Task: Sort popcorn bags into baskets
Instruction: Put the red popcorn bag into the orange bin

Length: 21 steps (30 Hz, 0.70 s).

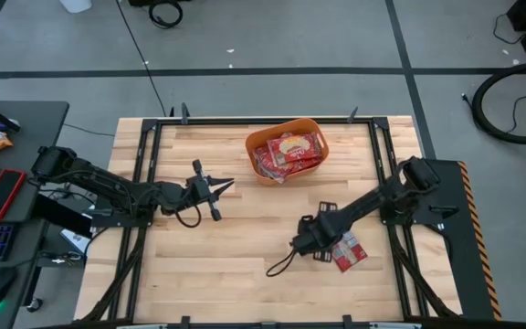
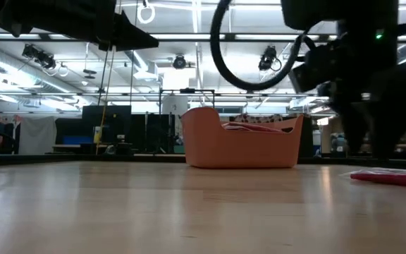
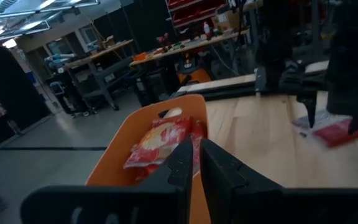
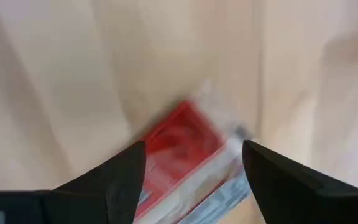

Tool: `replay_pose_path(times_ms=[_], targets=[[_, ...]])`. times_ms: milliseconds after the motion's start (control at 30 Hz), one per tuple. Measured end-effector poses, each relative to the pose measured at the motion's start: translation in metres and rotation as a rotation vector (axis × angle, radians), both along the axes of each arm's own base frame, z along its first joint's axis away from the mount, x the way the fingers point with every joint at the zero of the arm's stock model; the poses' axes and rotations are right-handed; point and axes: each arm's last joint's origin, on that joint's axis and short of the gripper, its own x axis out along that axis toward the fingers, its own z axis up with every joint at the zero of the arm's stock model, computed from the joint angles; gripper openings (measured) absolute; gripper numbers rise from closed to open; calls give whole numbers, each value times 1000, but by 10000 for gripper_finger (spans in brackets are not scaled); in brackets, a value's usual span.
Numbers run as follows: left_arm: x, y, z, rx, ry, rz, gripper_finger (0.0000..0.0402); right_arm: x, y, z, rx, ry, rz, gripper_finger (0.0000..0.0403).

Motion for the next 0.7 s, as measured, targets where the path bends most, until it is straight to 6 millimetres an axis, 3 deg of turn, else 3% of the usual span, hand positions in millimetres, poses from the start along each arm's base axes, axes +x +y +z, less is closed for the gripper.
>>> replay_pose_path(times_ms=[267,700], targets=[[-2,4,-6,28,62,135,34,18,-15,-4,14,-109,97,268],[-3,4,-7,33,74,161,34,-1,-25,-31,74,-49,74,252]])
